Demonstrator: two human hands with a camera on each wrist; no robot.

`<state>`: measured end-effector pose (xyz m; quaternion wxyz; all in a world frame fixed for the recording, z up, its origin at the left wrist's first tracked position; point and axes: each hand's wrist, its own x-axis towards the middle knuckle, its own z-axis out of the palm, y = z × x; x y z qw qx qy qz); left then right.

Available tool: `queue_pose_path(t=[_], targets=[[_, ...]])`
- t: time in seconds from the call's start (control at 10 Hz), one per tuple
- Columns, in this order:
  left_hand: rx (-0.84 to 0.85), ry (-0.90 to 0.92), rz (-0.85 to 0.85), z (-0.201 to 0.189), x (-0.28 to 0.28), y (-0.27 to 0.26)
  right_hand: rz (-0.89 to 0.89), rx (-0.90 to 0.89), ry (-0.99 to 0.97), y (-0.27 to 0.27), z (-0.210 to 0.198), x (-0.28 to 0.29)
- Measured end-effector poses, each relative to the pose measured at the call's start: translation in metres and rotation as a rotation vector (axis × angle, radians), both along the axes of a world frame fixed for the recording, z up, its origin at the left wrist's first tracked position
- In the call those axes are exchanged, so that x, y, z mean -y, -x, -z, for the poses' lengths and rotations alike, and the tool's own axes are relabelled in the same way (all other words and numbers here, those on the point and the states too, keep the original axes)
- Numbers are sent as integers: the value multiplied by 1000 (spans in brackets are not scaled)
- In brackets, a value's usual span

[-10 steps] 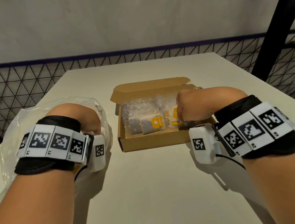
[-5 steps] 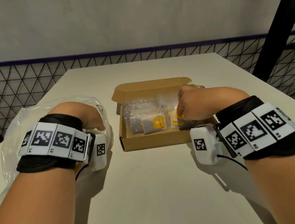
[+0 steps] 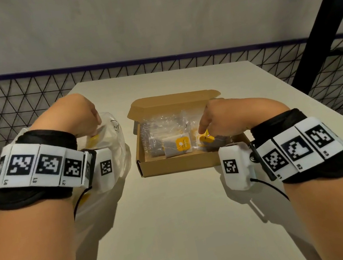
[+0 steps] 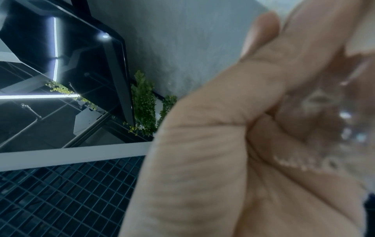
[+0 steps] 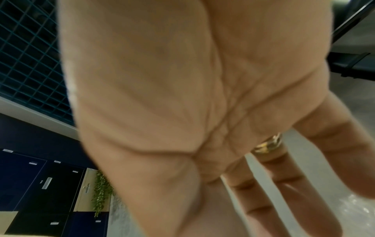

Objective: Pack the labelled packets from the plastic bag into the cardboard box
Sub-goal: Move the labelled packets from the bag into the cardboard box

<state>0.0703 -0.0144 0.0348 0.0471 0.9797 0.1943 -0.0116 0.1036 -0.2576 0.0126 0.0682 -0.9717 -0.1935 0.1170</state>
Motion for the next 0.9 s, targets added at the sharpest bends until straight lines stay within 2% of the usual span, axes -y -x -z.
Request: queue_pose_path(t=[0.2, 0.3, 0.4, 0.5, 0.6, 0.8, 0.9], targets=[[245, 216, 53, -11, -3, 11, -62, -9, 35, 7, -7, 2], [366, 384, 147, -16, 0, 16, -64, 24, -30, 7, -10, 2], [450, 664, 273, -18, 11, 17, -84, 95, -186, 5, -10, -1], [496, 802, 390, -15, 29, 15, -91, 153, -375, 7, -13, -4], [525, 909, 489, -11, 49, 12, -118, 142, -482, 9, -14, -6], [543, 1034, 516, -5, 63, 10, -110, 176, -773, 9, -17, -3], [456, 1023, 501, -2, 66, 9, -120, 241, -867, 9, -20, -3]])
